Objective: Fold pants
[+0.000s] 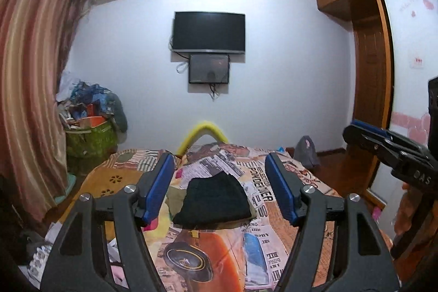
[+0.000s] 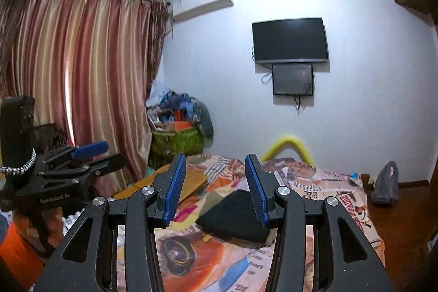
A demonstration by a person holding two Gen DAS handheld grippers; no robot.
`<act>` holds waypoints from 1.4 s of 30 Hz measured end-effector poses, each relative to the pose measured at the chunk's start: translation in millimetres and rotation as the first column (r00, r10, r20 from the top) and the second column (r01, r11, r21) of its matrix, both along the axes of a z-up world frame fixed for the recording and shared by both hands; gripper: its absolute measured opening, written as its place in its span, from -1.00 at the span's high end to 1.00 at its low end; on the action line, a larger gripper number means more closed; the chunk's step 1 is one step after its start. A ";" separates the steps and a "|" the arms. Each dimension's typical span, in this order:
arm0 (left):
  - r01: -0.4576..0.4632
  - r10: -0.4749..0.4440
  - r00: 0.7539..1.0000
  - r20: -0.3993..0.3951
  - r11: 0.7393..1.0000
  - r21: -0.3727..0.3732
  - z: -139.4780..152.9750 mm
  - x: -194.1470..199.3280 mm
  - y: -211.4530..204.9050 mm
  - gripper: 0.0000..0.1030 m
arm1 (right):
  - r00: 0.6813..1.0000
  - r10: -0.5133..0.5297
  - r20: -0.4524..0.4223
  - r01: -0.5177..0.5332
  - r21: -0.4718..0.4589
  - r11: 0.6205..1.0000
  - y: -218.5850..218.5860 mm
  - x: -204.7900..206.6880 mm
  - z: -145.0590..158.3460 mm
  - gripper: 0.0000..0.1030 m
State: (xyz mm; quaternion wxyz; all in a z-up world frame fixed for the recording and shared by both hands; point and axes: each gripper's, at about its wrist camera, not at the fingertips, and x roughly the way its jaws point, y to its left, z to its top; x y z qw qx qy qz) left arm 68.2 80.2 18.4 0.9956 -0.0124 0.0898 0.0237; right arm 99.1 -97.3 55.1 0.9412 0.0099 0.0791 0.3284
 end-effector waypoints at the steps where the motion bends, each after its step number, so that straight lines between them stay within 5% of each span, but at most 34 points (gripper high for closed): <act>1: -0.001 0.001 1.000 0.005 1.000 -0.003 -0.9 -4.8 0.2 -0.40 | 1.000 0.004 -0.002 -0.004 0.006 1.000 -0.2 -2.2 -0.9 0.19; 11: -0.029 0.030 0.999 0.041 1.000 -0.011 -8.6 -35.5 -7.5 -0.94 | 0.999 -0.050 0.014 0.050 0.022 0.999 -3.3 -18.7 -11.0 -0.50; 17: -0.030 0.030 0.999 0.032 0.999 -0.018 -15.2 -33.0 -7.4 -0.99 | 0.994 -0.113 0.008 0.113 0.032 0.993 -6.2 -15.3 -16.2 -0.93; 42: -0.013 0.013 1.000 -0.005 0.999 -0.041 -28.6 -22.2 -6.3 -0.99 | 0.990 -0.141 0.009 0.141 -0.019 0.990 -5.2 -27.0 -25.9 -0.99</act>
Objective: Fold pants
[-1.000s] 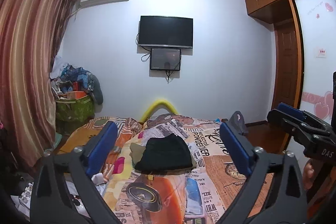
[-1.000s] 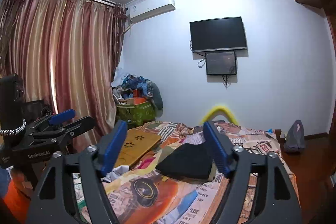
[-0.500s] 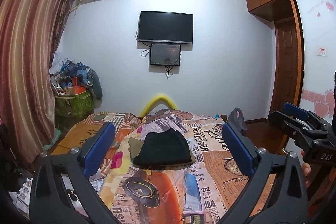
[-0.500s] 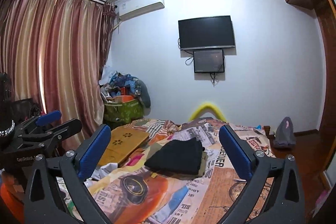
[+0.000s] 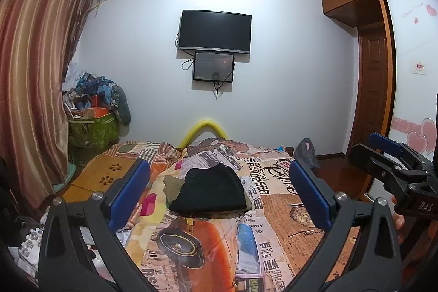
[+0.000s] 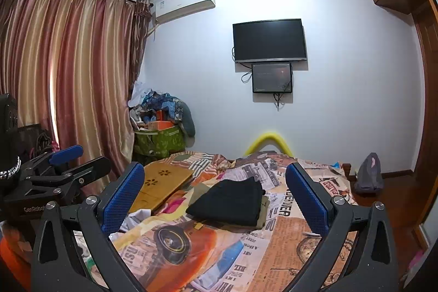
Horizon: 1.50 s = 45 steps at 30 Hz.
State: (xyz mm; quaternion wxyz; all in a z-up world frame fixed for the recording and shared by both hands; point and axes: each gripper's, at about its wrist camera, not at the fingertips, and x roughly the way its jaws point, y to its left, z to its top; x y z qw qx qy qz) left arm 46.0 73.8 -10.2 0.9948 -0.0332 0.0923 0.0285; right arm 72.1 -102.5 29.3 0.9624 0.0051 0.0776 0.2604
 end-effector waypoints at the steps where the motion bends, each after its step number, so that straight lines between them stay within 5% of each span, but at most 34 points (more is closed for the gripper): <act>1: -0.001 0.001 1.000 0.001 1.000 0.001 0.0 0.2 0.1 -0.99 | 1.000 -0.001 0.000 0.001 0.001 1.000 -0.2 -0.5 0.3 -0.99; 45: 0.039 -0.039 0.999 -0.005 0.999 0.028 -4.8 4.0 -7.1 -0.99 | 1.000 -0.017 -0.026 0.017 0.020 1.000 -10.9 2.8 -0.7 -0.99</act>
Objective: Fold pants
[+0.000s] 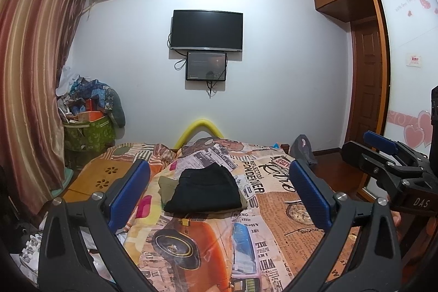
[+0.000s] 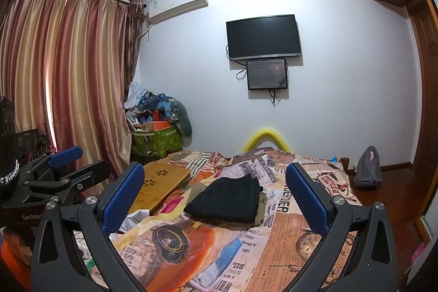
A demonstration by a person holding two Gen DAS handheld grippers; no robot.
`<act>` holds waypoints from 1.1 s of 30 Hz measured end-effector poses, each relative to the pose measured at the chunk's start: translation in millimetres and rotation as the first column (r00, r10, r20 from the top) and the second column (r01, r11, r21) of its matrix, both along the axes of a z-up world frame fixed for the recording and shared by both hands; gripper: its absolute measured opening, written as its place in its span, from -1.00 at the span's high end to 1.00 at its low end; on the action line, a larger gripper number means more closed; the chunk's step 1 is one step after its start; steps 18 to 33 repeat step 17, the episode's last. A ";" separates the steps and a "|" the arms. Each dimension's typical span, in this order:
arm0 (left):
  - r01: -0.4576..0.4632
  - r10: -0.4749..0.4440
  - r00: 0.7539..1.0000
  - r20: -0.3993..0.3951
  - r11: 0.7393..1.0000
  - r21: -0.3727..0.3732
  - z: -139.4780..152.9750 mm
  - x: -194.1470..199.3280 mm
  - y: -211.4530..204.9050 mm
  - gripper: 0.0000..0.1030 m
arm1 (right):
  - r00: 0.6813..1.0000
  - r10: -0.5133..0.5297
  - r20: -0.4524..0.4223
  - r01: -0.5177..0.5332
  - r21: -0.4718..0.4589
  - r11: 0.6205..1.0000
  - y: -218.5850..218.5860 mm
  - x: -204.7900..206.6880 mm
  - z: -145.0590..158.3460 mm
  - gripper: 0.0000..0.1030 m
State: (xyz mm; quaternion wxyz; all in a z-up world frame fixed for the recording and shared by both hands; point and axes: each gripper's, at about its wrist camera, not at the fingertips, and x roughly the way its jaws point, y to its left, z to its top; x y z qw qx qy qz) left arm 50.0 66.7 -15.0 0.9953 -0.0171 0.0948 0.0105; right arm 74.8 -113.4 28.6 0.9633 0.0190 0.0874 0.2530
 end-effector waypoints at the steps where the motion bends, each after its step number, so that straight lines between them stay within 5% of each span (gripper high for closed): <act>1: 0.001 -0.001 1.000 0.001 1.000 -0.001 0.0 0.0 0.0 -0.99 | 1.000 -0.001 0.001 0.001 0.000 1.000 -0.1 0.0 0.1 -0.99; 33: 0.013 -0.013 1.000 -0.008 1.000 0.002 0.4 0.7 -0.7 -1.00 | 1.000 -0.006 -0.002 0.006 -0.004 1.000 -1.3 0.8 -0.4 -0.99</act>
